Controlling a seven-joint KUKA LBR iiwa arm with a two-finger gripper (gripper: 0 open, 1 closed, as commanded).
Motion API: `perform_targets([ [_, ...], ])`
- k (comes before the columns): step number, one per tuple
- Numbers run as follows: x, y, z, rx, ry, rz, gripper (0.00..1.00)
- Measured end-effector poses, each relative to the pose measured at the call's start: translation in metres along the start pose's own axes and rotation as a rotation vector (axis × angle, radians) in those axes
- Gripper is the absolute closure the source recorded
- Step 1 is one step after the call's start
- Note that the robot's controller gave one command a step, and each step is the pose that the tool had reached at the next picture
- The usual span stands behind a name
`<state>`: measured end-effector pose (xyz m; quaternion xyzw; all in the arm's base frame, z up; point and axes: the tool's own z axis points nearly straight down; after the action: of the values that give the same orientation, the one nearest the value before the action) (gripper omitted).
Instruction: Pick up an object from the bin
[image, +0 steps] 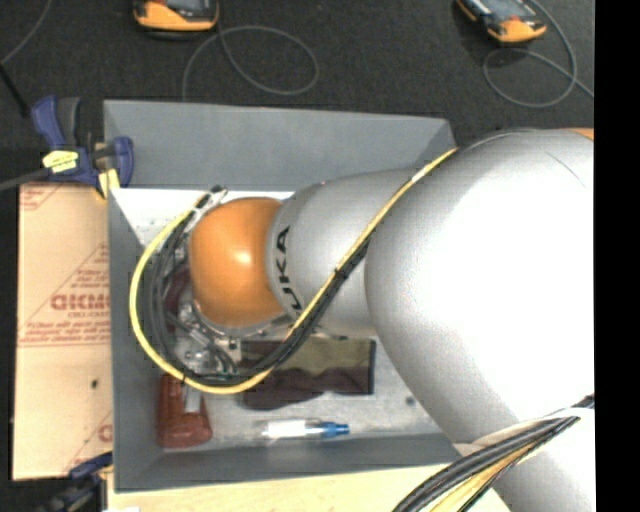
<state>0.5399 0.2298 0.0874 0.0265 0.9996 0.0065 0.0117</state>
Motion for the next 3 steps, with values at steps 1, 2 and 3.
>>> perform_targets([
  [1,0.006,-0.007,-0.039,0.006,0.012,-0.012,0.00],
  [2,-0.014,-0.026,-0.068,-0.003,-0.009,0.017,0.00],
  [3,0.002,-0.056,-0.050,0.003,0.005,-0.014,0.00],
])
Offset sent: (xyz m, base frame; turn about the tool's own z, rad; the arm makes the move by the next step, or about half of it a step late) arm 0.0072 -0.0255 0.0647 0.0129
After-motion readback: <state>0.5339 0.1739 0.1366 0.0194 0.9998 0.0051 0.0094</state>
